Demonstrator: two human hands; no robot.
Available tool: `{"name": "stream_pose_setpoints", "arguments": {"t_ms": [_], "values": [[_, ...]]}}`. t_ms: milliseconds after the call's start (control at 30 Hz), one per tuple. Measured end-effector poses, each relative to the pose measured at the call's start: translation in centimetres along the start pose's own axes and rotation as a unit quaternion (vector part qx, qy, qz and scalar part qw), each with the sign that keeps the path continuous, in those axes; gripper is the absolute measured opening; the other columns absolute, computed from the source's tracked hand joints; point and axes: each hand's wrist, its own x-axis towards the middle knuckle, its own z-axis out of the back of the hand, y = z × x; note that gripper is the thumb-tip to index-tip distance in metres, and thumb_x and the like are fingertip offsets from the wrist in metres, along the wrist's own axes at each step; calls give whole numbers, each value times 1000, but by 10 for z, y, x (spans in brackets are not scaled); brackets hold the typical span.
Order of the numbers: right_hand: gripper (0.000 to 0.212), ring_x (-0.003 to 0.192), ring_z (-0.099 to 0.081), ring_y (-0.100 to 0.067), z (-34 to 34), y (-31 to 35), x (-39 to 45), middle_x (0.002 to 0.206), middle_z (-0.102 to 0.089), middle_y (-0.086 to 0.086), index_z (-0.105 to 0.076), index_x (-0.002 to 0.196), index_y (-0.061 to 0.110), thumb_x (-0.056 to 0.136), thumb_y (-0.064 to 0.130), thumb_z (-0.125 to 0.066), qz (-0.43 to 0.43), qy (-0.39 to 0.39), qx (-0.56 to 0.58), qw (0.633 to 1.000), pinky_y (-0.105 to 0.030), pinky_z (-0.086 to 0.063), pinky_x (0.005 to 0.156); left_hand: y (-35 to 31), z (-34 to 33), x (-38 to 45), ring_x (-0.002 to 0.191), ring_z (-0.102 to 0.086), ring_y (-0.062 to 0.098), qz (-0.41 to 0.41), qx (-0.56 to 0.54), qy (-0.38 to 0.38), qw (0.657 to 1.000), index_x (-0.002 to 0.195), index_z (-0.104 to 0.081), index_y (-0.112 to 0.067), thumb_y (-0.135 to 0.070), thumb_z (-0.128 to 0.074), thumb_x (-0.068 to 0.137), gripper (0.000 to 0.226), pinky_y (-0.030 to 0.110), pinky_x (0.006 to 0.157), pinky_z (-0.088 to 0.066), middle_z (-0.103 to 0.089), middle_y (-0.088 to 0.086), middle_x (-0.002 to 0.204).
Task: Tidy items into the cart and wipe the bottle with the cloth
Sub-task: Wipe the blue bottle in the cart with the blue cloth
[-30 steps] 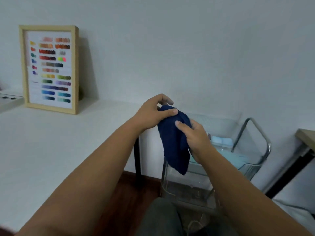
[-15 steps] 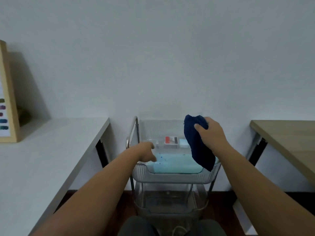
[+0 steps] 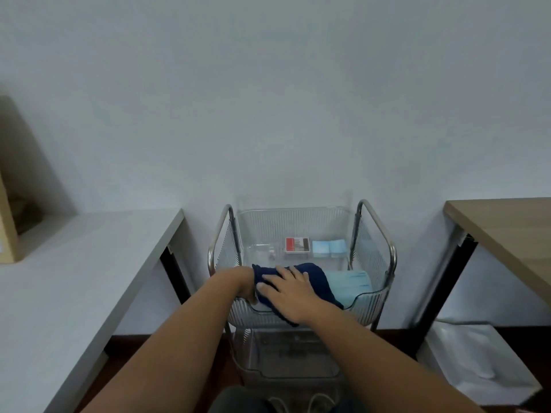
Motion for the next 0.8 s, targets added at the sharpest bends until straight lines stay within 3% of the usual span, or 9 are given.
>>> {"name": "stream_pose_setpoints", "arguments": {"t_ms": [67,133,300,400,500,567,667,733,800], "values": [[50,146,-6,-32,-1,-9,5,161,-14,-3,-40,138,42,96,50,-14,12,6,-2,1000,-51,1,115,0,-1,1,110,-60,27,-13,-2,10,1000,125,-63,-10,-25,-66,90,38,34,97,-47,-64,11,121],[44,146,-7,-30,-1,-17,6,161,-14,-1,-38,139,47,98,47,-24,1,-12,2,1000,-48,0,116,3,-1,0,108,-60,26,-28,-22,8,999,124,-64,-12,-26,-68,89,38,35,96,-48,-64,8,118],[55,146,0,-29,-5,-18,-5,162,-8,2,-15,145,50,94,57,-33,1,-48,-48,998,-47,8,116,3,3,-14,86,-57,17,-71,-66,-14,995,116,-65,-14,-32,-72,85,36,28,81,-46,-61,-2,91],[54,146,0,-29,-2,-14,-15,161,-8,1,-10,147,49,96,54,-26,5,-117,-57,991,-46,11,114,5,7,-30,81,-63,16,-77,-107,-61,989,96,-64,-17,-33,-71,84,22,29,77,-52,-68,1,90],[54,145,-5,-26,5,-5,-26,158,-18,1,-14,147,46,95,54,-25,3,-211,-28,977,-47,10,114,8,13,-56,85,-67,18,-84,-241,-134,958,98,-64,-15,-32,-75,81,27,35,77,-60,-68,2,94],[57,144,-11,-26,13,4,-32,154,-26,1,-22,146,43,90,54,-26,-2,-261,6,965,-51,5,115,5,16,-76,83,-68,13,-98,-332,-185,920,104,-65,-20,-33,-78,79,31,33,74,-60,-68,-5,95],[59,135,-32,-25,27,14,-38,142,-44,2,-39,140,33,84,49,-30,13,-350,79,933,-58,-18,113,-6,18,-98,80,-65,-2,-114,-340,-288,888,105,-65,-30,-42,-77,78,32,17,69,-53,-67,-16,93],[56,124,-44,-24,35,19,-41,131,-53,2,-45,136,27,83,43,-34,35,-387,142,910,-54,-31,104,-15,21,-108,81,-62,-8,-133,-353,-346,859,103,-63,-36,-44,-77,77,31,10,66,-47,-64,-21,92],[53,116,-49,-21,41,21,-43,124,-56,2,-48,134,22,84,38,-38,54,-404,205,890,-50,-38,100,-22,27,-114,84,-61,-4,-153,-351,-387,839,107,-65,-32,-44,-78,77,35,11,70,-50,-60,-18,96]]}}
